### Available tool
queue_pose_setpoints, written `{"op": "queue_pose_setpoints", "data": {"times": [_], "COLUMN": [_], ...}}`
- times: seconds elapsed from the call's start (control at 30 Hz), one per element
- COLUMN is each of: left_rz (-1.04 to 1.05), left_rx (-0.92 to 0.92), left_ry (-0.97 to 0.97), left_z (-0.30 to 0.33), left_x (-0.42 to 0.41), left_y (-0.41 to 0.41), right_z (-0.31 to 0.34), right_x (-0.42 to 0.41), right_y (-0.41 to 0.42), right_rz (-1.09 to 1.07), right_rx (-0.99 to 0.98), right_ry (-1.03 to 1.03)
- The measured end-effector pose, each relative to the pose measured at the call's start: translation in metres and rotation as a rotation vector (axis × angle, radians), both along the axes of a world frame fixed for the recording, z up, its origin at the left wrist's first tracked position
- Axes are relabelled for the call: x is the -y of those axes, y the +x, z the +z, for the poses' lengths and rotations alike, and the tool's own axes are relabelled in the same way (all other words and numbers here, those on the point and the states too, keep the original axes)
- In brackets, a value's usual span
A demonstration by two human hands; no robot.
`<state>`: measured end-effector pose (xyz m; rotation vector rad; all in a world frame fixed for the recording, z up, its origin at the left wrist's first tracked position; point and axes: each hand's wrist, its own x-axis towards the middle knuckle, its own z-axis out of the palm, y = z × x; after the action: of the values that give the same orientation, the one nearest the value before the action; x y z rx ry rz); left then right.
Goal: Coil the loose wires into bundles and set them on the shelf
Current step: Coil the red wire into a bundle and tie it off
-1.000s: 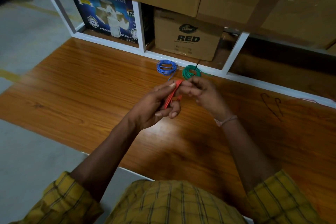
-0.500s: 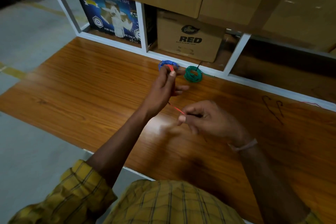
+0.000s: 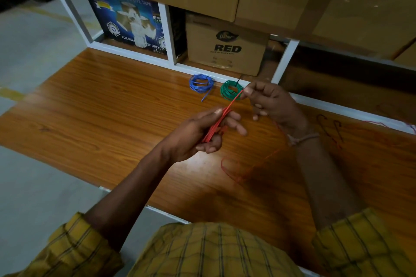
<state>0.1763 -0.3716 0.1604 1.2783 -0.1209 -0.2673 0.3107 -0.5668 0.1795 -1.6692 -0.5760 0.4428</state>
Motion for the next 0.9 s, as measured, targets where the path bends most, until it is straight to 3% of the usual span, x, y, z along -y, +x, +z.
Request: {"op": "queue_pose_setpoints", "data": {"times": [0.2, 0.43, 0.5, 0.63, 0.8, 0.9], "left_rz": [0.018, 0.224, 0.323, 0.464, 0.394, 0.331], "left_rx": [-0.049, 0.029, 0.031, 0.093, 0.2, 0.208], "left_ry": [-0.297, -0.416, -0.32, 0.159, 0.55, 0.666], "left_z": [0.014, 0.025, 0.02, -0.002, -0.009, -0.009], "left_x": [-0.003, -0.02, -0.025, -0.029, -0.031, -0.037], "left_y": [0.003, 0.031, 0.039, 0.045, 0.038, 0.033], "right_z": [-0.036, -0.071, -0.065, -0.032, 0.008, 0.024], "right_x": [-0.021, -0.042, -0.047, -0.051, -0.036, -0.017], "right_y": [-0.024, -0.09, -0.103, -0.104, -0.093, -0.074], "right_rz": [-0.017, 0.073, 0.058, 0.021, 0.153, 0.249], "right_rx": [-0.049, -0.198, -0.113, 0.144, -0.022, -0.193], "right_ry": [-0.078, -0.242, -0.293, -0.342, -0.17, 0.15]}}
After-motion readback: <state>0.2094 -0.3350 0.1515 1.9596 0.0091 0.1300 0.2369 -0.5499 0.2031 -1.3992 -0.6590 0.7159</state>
